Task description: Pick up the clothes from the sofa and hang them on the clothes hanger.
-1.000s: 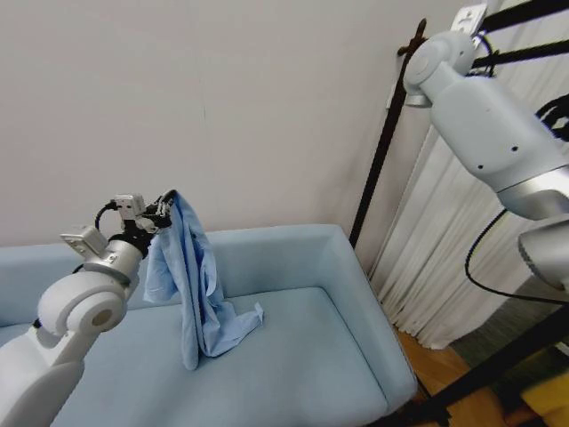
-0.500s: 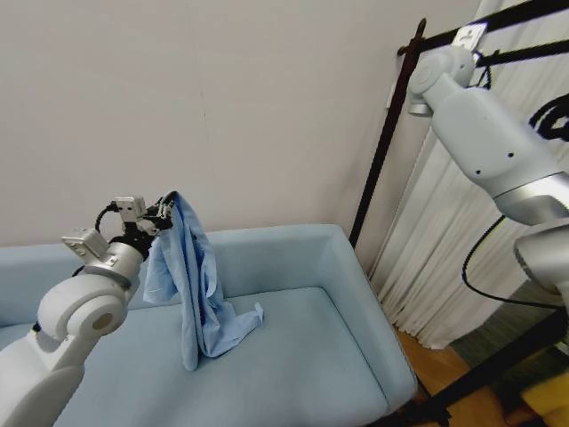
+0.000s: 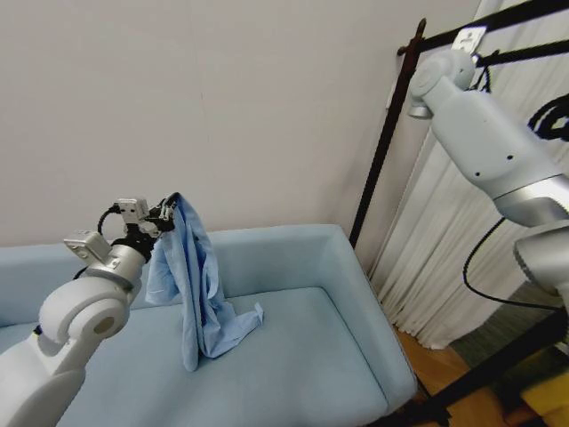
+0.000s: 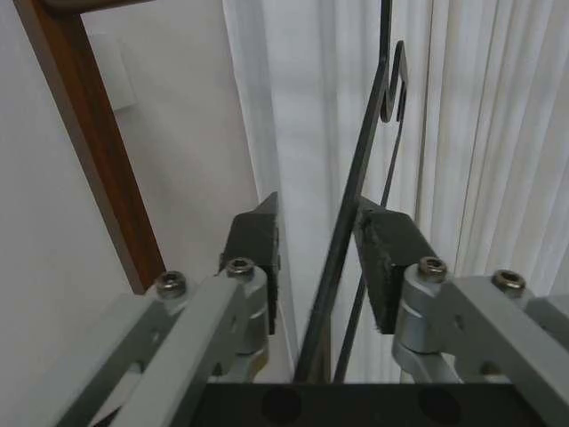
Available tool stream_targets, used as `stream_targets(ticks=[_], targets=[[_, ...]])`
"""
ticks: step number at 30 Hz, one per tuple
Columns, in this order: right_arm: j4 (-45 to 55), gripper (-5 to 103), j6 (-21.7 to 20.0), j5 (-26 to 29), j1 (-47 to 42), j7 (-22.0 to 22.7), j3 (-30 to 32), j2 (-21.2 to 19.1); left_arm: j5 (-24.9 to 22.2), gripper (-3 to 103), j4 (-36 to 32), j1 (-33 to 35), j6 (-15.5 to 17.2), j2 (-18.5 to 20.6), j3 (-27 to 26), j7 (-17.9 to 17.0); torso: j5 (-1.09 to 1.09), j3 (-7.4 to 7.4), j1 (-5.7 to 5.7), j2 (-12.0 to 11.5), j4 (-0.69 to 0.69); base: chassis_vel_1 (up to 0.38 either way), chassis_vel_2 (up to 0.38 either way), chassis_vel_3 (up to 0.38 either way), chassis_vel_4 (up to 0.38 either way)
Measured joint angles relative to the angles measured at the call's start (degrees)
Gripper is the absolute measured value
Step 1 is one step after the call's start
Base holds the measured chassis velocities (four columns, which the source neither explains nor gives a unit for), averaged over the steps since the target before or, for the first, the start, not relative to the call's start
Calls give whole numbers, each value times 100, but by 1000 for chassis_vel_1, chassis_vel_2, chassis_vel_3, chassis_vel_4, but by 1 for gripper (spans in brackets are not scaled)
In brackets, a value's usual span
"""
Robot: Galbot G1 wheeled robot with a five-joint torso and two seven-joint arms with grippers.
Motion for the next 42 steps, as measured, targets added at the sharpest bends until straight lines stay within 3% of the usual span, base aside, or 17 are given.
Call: stream_targets(ticks=[1, 4, 7, 20, 30, 42], targets=[[8, 25, 0, 0, -5, -1, 1, -4, 0, 2, 4, -4, 0, 3, -1, -1, 0, 0, 0, 0, 0, 0, 0, 0, 0], [28, 10, 1, 2, -13, -4, 0, -23, 0, 2, 18, -11, 0, 5, -2, -1, 0, 0, 0, 0, 0, 0, 0, 0, 0], [38, 2, 1, 1, -22, -13, -1, -46, 0, 2, 33, -16, 1, -2, 7, -1, 0, 0, 0, 0, 0, 0, 0, 0, 0], [273, 2, 33, -203, -206, -134, -25, -212, 9, 2, 94, -33, 3, -22, 47, 24, 0, 0, 0, 0, 0, 0, 0, 0, 0], [271, 2, 125, -863, -234, -465, -106, -246, 66, 2, 117, -8, 4, -59, 75, 57, -1, 0, 0, 0, 1, 0, 0, 0, 0], [509, 2, 138, -936, -295, -452, -129, -327, 90, 2, 110, 15, 3, -62, 77, 68, 0, 0, 0, 0, 0, 0, 0, 0, 0]])
